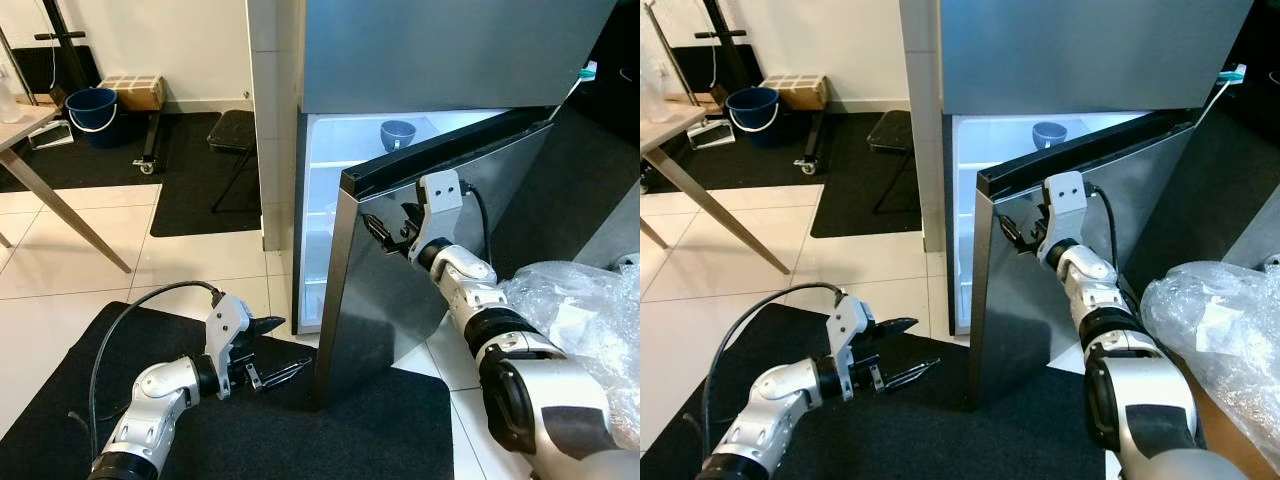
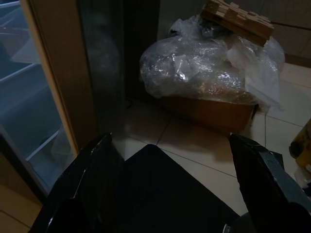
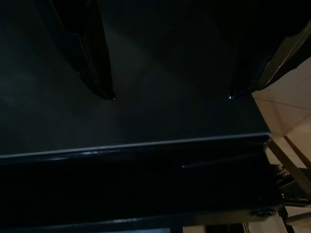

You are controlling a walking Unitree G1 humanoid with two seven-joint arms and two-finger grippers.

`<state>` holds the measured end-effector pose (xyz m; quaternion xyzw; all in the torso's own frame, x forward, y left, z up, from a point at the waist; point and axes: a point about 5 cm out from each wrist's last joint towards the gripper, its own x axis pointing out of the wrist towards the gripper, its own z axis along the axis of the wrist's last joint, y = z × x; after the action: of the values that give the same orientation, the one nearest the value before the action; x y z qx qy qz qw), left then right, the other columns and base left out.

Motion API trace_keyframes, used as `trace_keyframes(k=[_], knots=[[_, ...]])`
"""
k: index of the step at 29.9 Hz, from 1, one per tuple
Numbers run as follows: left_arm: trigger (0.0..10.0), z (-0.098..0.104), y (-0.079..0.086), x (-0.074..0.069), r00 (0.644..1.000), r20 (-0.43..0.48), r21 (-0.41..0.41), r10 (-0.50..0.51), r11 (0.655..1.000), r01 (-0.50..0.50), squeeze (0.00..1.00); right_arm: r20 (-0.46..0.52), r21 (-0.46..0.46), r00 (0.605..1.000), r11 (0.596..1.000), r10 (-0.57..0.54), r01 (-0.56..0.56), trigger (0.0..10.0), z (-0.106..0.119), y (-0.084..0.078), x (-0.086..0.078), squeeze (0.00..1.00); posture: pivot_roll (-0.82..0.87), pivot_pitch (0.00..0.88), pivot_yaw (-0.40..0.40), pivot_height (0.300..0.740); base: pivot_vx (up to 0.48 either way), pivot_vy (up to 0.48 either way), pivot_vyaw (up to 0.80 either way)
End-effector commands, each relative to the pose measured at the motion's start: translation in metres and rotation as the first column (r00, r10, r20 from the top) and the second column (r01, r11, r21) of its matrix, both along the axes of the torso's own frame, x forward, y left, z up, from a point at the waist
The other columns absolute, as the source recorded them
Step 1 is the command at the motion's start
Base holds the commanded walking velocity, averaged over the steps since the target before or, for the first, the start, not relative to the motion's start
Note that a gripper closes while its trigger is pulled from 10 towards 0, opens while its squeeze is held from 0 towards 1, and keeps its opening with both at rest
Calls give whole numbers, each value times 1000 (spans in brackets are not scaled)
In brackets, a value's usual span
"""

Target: Restocking fridge

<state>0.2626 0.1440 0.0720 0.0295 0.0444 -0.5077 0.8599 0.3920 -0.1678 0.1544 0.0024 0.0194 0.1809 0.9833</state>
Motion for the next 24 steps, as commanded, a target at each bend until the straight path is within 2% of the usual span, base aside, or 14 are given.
trace_keyframes(k=[1,6,11,12,15,16,20,21,23,24], knots=[[10000,-4,-4,3,1000,-1,19,18,1000,-18,0,-26,-17,999,1000,-25,25,10000,-10,-8,-4,0,136,35,-34,740,0,0,0],[10000,-9,-3,4,999,-11,31,40,999,-40,0,-66,-29,996,998,-54,52,10000,-26,-21,-13,0,128,33,-32,740,0,0,0],[10000,-34,3,3,984,-109,99,141,987,-130,0,-246,-110,957,985,-156,132,10000,-84,-54,-49,0,107,26,-26,740,0,0,0],[10000,-34,3,3,984,-109,99,141,987,-130,0,-246,-110,957,985,-156,132,10000,-84,-54,-49,0,107,26,-26,740,0,0,0],[10000,-51,10,-2,963,-160,152,216,969,-192,0,-353,-152,912,975,-209,165,10000,-116,-66,-75,0,106,25,-26,740,0,0,0],[10000,-51,10,-2,963,-160,152,216,969,-192,0,-353,-152,912,975,-209,165,10000,-116,-66,-75,0,106,25,-26,740,0,0,0],[10000,-75,23,-13,912,-240,220,333,934,-283,0,-477,-207,843,964,-249,167,10000,-153,-72,-110,0,105,23,-23,740,0,0,0],[10000,-83,28,-18,887,-270,237,375,919,-317,0,-509,-215,820,961,-262,173,10000,-163,-73,-120,0,103,23,-23,740,0,0,0],[10000,-83,28,-18,887,-270,237,375,919,-317,0,-509,-215,820,961,-262,173,10000,-163,-73,-120,0,103,23,-23,740,0,0,0],[10000,-90,33,-23,857,-292,263,424,897,-354,0,-541,-225,794,958,-276,179,10000,-172,-74,-130,0,102,24,-22,740,0,0,0]])
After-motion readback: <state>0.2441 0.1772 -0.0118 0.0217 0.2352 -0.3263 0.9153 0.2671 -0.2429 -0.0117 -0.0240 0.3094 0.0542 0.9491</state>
